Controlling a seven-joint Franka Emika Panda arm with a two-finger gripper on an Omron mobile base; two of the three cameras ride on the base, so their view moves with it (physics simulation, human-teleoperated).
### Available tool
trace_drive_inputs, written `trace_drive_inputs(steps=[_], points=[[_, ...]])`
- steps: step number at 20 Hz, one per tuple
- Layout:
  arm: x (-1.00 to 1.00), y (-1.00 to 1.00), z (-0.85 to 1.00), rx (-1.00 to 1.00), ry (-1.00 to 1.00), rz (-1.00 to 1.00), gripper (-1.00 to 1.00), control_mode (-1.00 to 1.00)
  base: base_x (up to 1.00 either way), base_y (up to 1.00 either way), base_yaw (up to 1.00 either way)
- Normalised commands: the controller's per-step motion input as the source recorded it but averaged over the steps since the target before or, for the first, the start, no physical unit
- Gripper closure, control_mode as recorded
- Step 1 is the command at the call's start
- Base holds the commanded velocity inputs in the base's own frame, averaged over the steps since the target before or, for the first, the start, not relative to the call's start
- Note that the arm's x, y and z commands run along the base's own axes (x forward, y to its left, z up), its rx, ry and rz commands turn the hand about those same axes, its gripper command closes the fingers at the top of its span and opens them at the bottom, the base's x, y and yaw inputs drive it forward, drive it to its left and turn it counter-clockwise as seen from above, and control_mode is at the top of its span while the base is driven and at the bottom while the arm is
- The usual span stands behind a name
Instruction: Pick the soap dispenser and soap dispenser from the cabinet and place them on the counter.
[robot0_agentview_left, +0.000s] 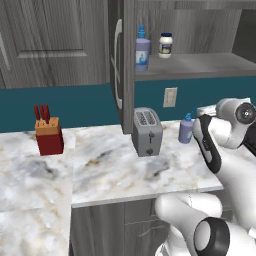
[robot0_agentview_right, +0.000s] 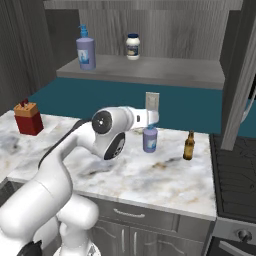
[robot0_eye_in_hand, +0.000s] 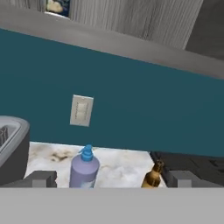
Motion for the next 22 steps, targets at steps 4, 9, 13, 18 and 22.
trace_drive_inputs(steps=[4, 9, 13, 18, 22], points=[[-0.28, -0.04, 0.37, 0.00, 0.01, 0.01, -1.00, -1.00, 0.00, 0.00, 0.00], [-0.27, -0.01, 0.40, 0.00, 0.04, 0.01, -1.00, -1.00, 0.00, 0.00, 0.00], [-0.22, 0.04, 0.40, 0.00, 0.08, 0.04, -1.00, -1.00, 0.00, 0.00, 0.00], [-0.09, 0.01, 0.15, 0.02, 0.09, 0.02, -1.00, -1.00, 0.00, 0.00, 0.00], [-0.01, 0.00, -0.02, 0.04, 0.03, -0.01, -1.00, -1.00, 0.00, 0.00, 0.00]])
